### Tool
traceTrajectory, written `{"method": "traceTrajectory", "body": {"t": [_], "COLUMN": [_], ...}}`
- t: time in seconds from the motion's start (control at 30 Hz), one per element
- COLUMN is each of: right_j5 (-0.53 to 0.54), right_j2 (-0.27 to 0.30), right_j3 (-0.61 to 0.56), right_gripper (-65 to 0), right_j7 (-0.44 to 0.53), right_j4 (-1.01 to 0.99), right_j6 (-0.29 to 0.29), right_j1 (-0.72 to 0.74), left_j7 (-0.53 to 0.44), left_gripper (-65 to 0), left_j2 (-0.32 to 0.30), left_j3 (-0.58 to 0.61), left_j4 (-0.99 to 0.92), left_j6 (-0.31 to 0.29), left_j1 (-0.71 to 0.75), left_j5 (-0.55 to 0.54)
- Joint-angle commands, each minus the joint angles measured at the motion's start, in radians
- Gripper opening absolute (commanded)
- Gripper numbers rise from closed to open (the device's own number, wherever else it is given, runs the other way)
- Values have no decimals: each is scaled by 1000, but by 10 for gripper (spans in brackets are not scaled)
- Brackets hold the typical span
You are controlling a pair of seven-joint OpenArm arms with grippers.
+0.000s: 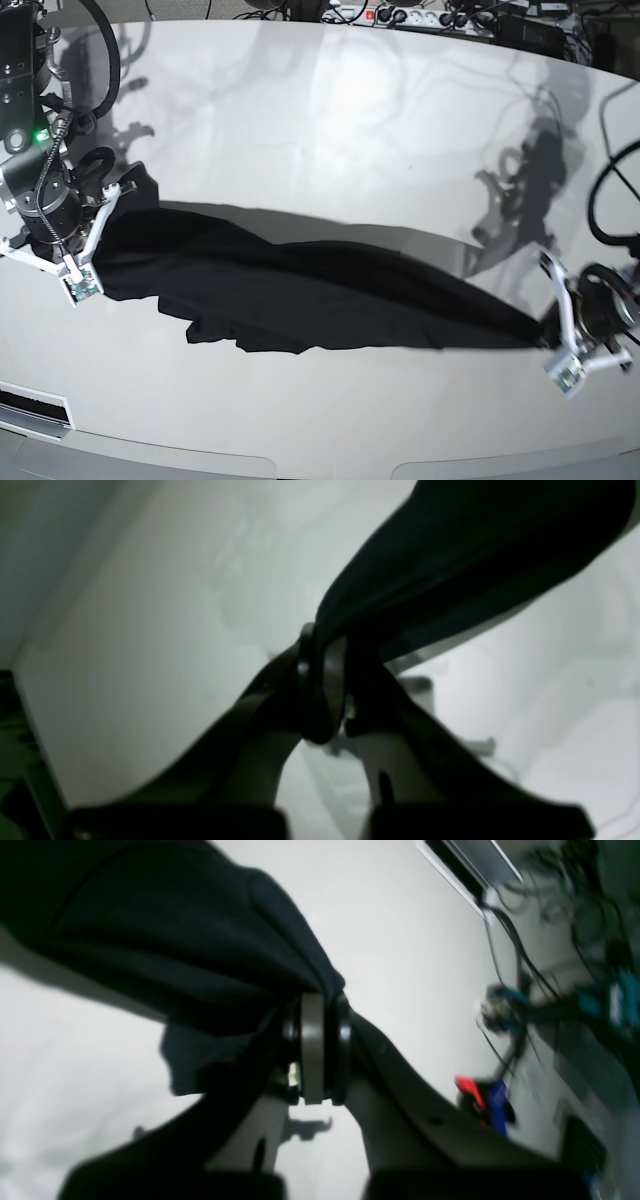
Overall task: Layout the t-shirt on the table in an organized manner, then fold the t-shirt properly
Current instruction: 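Pull the grippers apart to stretch the black t-shirt between them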
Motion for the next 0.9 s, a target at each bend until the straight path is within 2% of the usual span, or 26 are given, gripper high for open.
{"method": "traceTrajectory", "body": {"t": [0.0,0.07,0.2,0.27,0.33,0.37,0.43,0.5,0.7,0.73,0.83,0.87], "right_j5": [24,112,335,448,568,635,764,836,838,838,832,818], "right_j2": [21,31,57,79,110,129,161,183,185,185,185,185], "right_j3": [6,6,6,6,6,6,6,6,6,6,6,6], "right_gripper": [-650,-650,-650,-650,-650,-650,-650,-650,-650,-609,-315,-248], "right_j7": [13,2,-56,-101,-156,-190,-264,-303,-291,-291,-290,-287], "right_j4": [19,19,19,19,19,19,19,19,-41,-55,-79,-79], "right_j6": [23,115,321,407,473,493,493,493,493,493,493,493], "right_j1": [11,10,-7,-14,-16,-16,-17,-17,-17,-18,-17,-16], "left_j7": [-21,-18,53,76,80,80,80,79,40,34,31,31], "left_gripper": [-650,-650,-650,-650,-650,-650,-650,-650,-650,-650,-650,-650], "left_j2": [-32,-62,-101,-121,-140,-146,-154,-153,-153,-153,-153,-153], "left_j3": [-10,-10,-1,21,58,77,103,109,109,109,109,109], "left_j4": [16,16,16,15,15,15,15,15,15,15,15,15], "left_j6": [2,-10,-175,-192,-192,-192,-192,-192,-192,-192,-192,-188], "left_j1": [-43,-56,-19,14,37,44,54,60,61,61,61,61], "left_j5": [-26,-92,-278,-328,-329,-323,-299,-271,-235,-224,-206,-197]}}
